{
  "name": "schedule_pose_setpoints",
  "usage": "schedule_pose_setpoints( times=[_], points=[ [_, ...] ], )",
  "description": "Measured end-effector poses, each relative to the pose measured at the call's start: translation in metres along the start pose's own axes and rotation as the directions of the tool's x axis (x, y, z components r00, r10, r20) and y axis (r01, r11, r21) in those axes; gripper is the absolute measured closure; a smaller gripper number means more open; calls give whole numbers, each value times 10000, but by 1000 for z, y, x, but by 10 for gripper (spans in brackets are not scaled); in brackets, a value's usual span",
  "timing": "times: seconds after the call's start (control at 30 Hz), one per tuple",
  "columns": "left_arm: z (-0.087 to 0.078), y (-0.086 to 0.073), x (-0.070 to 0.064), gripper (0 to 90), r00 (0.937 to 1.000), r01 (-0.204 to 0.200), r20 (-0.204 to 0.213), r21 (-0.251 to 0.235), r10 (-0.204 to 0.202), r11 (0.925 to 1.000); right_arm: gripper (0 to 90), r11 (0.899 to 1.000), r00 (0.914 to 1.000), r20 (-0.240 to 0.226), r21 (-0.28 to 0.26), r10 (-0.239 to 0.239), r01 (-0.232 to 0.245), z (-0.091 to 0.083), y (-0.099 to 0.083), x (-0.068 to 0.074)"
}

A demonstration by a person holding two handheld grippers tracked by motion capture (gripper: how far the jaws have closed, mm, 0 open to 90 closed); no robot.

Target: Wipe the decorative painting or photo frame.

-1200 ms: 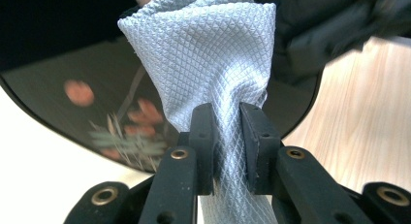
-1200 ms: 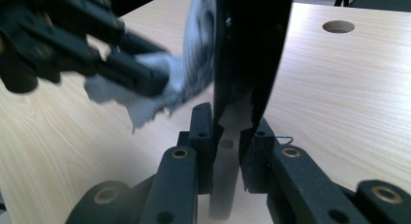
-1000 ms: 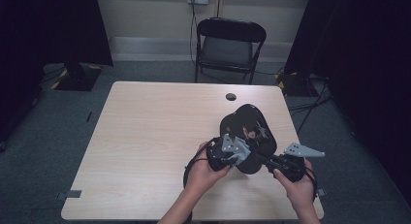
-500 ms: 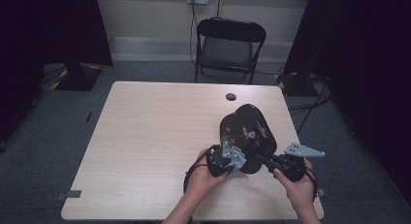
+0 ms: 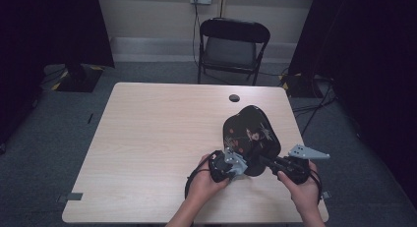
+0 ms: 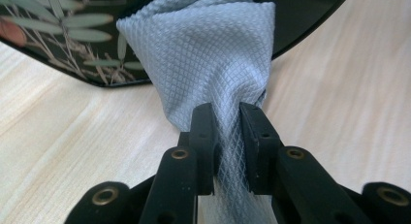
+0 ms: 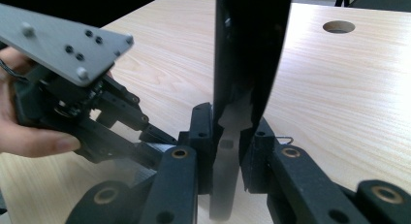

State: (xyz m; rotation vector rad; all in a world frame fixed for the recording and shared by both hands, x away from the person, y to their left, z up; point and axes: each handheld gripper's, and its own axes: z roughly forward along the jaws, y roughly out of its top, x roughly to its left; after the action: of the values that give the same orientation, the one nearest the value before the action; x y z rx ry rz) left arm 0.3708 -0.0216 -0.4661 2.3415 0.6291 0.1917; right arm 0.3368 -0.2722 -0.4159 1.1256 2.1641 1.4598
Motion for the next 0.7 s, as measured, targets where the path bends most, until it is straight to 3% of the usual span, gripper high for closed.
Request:
schedule_pose_setpoints(
  times=[0.2, 0.37, 0.7],
  points=[
    [-21, 13, -2, 770, 9998, -197, -31, -573, 195, 9982, 781, 10000, 10000, -35, -3, 61, -61, -1, 0, -1],
    [-45, 32, -5, 770, 9989, -454, -145, -1275, 439, 9908, 775, 10000, 10000, -81, -40, 47, -48, -3, 0, -2],
    [-99, 83, -10, 771, 9943, -989, -666, -2767, 836, 9558, 784, 10000, 9999, -105, -17, 89, -89, -5, 1, -2]
  ],
)
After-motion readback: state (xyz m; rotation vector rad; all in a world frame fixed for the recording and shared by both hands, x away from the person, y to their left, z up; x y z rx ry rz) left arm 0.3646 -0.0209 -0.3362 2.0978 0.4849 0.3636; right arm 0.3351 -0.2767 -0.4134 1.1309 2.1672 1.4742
